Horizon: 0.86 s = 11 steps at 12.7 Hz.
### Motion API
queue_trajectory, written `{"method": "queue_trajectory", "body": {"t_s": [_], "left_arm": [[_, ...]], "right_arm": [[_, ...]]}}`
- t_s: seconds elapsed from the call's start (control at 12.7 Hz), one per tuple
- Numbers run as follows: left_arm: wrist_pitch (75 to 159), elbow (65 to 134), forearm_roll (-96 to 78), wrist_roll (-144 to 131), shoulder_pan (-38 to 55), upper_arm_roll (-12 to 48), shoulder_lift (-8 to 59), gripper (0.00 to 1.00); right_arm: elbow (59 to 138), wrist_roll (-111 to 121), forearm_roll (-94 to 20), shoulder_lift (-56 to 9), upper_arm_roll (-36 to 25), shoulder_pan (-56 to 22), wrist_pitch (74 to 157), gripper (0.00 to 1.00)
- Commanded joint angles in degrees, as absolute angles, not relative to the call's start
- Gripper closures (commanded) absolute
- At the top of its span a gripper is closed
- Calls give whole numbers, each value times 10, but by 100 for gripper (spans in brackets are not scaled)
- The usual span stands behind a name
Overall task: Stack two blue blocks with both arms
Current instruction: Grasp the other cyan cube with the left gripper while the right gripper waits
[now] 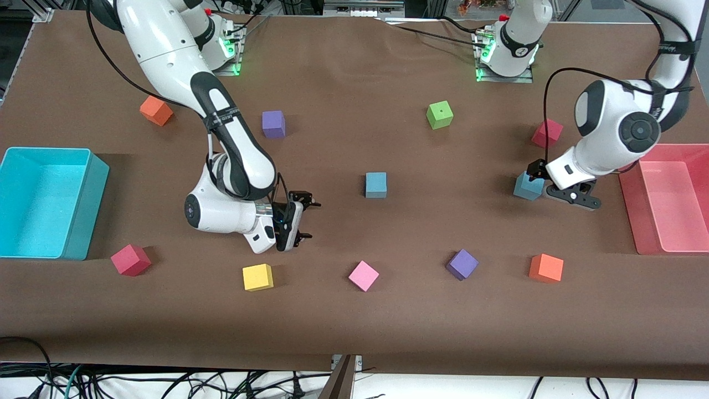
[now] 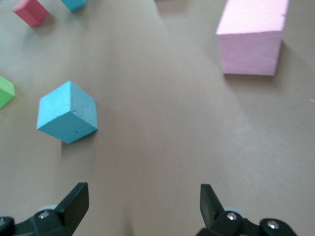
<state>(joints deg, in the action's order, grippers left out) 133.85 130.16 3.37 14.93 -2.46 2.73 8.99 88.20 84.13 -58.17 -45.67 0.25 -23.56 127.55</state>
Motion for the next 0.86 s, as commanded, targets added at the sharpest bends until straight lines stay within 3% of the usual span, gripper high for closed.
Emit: {"method": "queue_trajectory", "body": {"t_s": [0.0,0.63,0.71,0.79], "left_arm": [[1405,1339,26,170,-30,28,107,0],[1457,1342,31,171,-37,27,174,2],[1457,1341,31,171,-37,27,175,21],[1457,1341,31,171,-37,27,174,58]], "right_arm": [[919,991,-704,-453,11,-233,1282,0],[938,1217,-943,-504,31,-263,1272,0],[940,1224,-946,-506,30,-263,1261,0],[946,1226,-946,-505,31,-263,1256,0]]}}
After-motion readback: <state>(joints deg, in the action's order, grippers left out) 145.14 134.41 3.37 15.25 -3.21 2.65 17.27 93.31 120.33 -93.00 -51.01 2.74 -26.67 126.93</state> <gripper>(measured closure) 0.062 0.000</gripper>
